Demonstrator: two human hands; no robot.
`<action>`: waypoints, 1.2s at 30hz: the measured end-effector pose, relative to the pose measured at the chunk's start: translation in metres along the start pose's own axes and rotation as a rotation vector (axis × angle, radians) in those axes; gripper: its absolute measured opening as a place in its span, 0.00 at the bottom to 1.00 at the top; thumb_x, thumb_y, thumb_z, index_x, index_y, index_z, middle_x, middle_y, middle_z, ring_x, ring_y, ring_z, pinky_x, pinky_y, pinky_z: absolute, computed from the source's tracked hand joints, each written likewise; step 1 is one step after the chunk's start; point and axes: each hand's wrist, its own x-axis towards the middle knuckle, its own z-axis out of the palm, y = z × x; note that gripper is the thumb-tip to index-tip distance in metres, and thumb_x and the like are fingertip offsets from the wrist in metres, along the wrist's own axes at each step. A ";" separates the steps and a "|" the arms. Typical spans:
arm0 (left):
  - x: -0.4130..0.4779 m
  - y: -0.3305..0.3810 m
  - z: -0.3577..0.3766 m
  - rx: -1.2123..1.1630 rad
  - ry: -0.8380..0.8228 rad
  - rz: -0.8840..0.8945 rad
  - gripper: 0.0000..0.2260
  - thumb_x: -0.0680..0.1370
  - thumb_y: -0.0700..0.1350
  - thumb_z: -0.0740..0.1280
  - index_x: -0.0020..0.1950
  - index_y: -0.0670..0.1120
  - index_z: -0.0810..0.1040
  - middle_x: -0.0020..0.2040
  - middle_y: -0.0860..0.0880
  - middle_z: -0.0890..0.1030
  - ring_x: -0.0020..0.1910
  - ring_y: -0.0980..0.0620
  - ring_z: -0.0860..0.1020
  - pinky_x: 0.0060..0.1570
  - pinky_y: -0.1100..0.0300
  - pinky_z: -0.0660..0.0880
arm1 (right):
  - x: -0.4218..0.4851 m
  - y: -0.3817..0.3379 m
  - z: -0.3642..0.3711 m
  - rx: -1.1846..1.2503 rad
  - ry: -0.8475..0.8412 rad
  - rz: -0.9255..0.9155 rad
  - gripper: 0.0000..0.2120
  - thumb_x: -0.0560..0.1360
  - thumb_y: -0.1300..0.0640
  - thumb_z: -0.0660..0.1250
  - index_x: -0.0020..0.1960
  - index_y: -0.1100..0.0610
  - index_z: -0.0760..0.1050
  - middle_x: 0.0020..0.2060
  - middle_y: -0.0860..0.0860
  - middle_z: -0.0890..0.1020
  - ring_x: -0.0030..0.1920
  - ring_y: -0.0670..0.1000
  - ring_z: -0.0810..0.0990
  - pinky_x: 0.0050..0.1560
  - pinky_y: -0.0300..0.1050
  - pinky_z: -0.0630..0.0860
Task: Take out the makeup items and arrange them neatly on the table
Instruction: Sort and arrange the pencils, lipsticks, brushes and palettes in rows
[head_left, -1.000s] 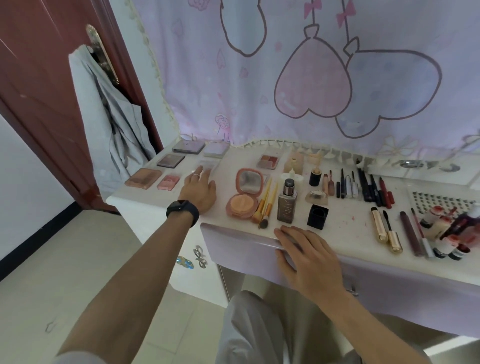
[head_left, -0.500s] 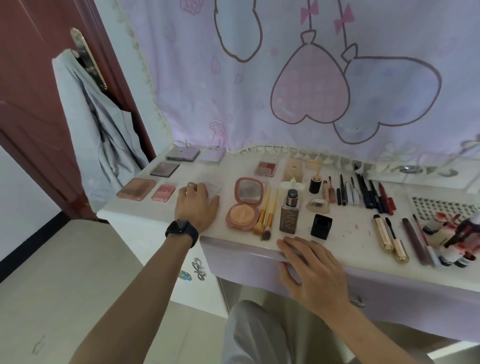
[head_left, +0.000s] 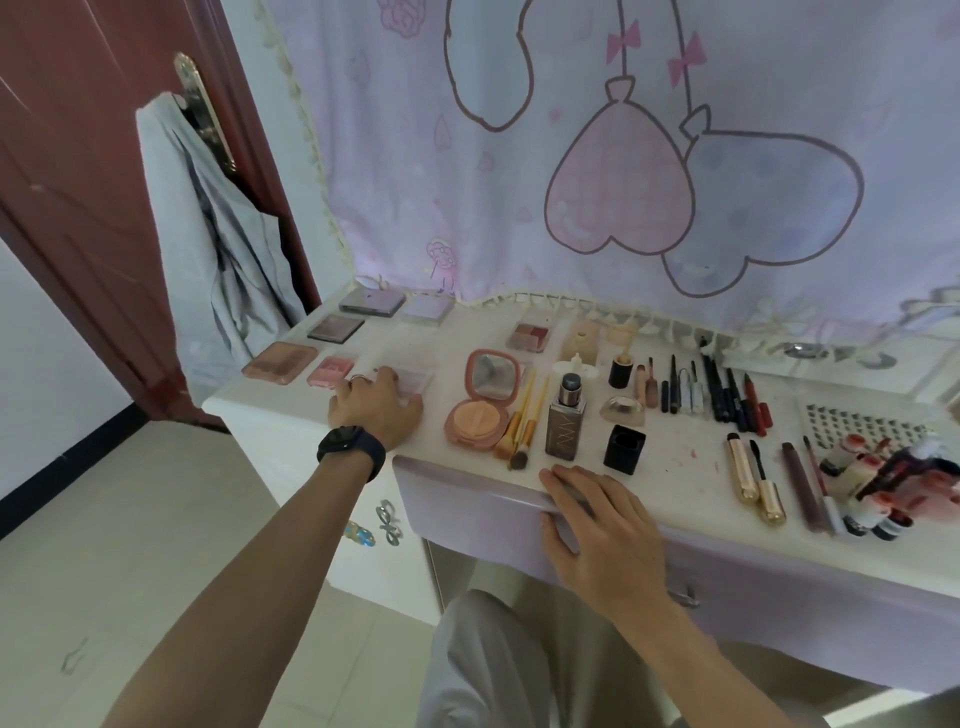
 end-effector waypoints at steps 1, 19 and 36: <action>-0.002 0.000 -0.002 -0.021 0.005 -0.026 0.23 0.78 0.60 0.62 0.68 0.48 0.71 0.64 0.38 0.76 0.65 0.37 0.69 0.61 0.47 0.68 | 0.000 0.000 0.000 0.006 0.003 0.003 0.18 0.78 0.49 0.67 0.66 0.53 0.80 0.62 0.49 0.82 0.60 0.50 0.79 0.66 0.43 0.71; -0.144 0.064 -0.043 -1.064 0.240 0.335 0.18 0.70 0.56 0.73 0.59 0.59 0.77 0.55 0.60 0.80 0.53 0.59 0.79 0.47 0.71 0.75 | 0.024 -0.018 -0.074 0.754 -0.176 0.598 0.10 0.77 0.43 0.69 0.56 0.43 0.83 0.55 0.39 0.85 0.57 0.38 0.81 0.59 0.37 0.78; -0.192 0.160 -0.020 -0.908 -0.206 0.705 0.35 0.65 0.66 0.75 0.69 0.56 0.72 0.60 0.59 0.79 0.59 0.59 0.77 0.59 0.57 0.76 | 0.017 0.026 -0.168 1.792 -0.130 1.530 0.07 0.71 0.59 0.74 0.37 0.61 0.86 0.33 0.56 0.80 0.29 0.49 0.80 0.29 0.37 0.80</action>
